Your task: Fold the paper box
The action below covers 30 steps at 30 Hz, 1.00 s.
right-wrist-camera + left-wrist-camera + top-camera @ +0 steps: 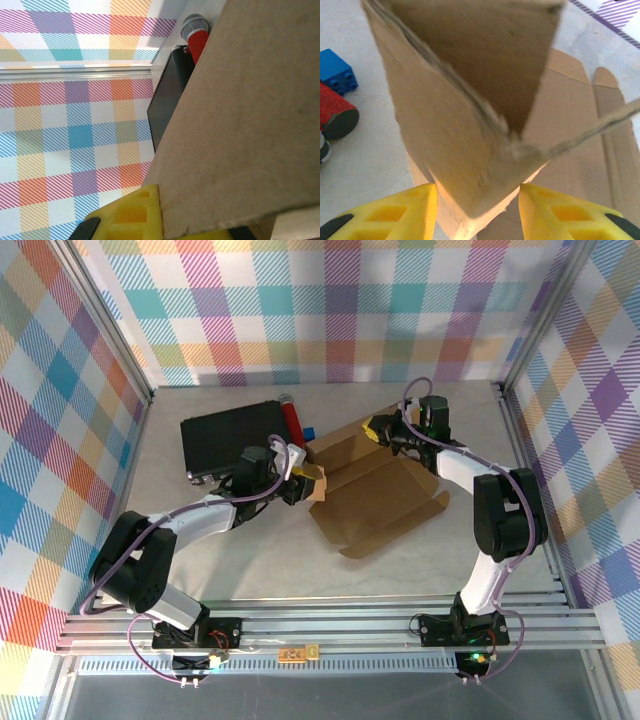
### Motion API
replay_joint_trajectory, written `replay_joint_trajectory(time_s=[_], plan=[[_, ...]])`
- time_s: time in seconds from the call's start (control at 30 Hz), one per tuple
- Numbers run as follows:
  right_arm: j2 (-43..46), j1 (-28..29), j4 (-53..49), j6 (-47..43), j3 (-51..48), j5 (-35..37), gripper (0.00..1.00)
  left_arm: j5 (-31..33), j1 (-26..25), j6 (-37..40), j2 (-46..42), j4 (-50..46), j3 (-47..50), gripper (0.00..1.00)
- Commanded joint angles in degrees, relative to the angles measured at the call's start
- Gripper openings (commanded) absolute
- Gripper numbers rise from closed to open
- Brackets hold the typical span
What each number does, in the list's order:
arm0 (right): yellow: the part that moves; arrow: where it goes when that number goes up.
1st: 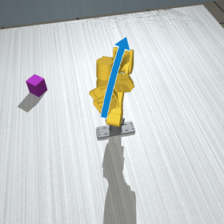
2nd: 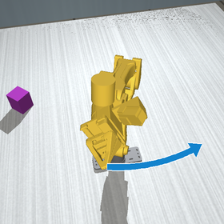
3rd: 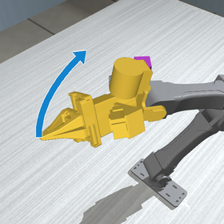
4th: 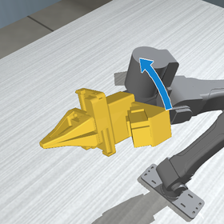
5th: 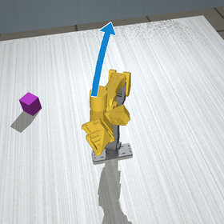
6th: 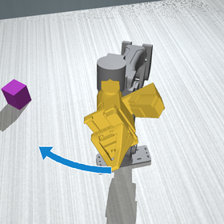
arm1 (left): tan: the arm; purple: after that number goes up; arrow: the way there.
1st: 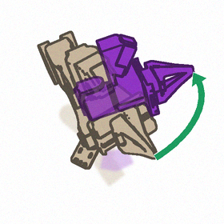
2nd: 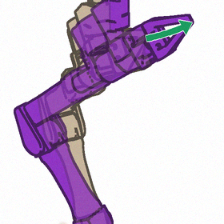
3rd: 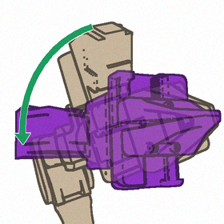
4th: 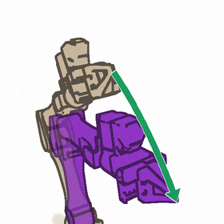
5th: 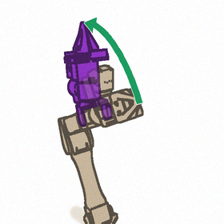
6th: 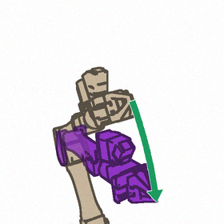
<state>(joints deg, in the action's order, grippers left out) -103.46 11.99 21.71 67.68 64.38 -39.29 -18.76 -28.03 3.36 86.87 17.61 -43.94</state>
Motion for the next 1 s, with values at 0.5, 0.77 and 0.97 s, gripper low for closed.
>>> replay_joint_trajectory(time_s=[0.5, 0.77, 0.97], plan=[[3.67, 1.8, 4.25, 0.59, -3.97, 1.57, 0.0, 17.22, -6.59, -6.17, 4.48, 9.7, -0.54, 0.5], [4.32, 2.07, 5.45, 1.68, -5.4, 2.95, 0.0, 26.87, -8.96, -9.12, 6.7, 10.77, -1.47, 0.5], [4.37, 2.52, 5.44, 2.71, -5.45, 4.17, 0.0, 30.31, -10.01, -11.26, 8.04, 14.37, -0.98, 0.54]])
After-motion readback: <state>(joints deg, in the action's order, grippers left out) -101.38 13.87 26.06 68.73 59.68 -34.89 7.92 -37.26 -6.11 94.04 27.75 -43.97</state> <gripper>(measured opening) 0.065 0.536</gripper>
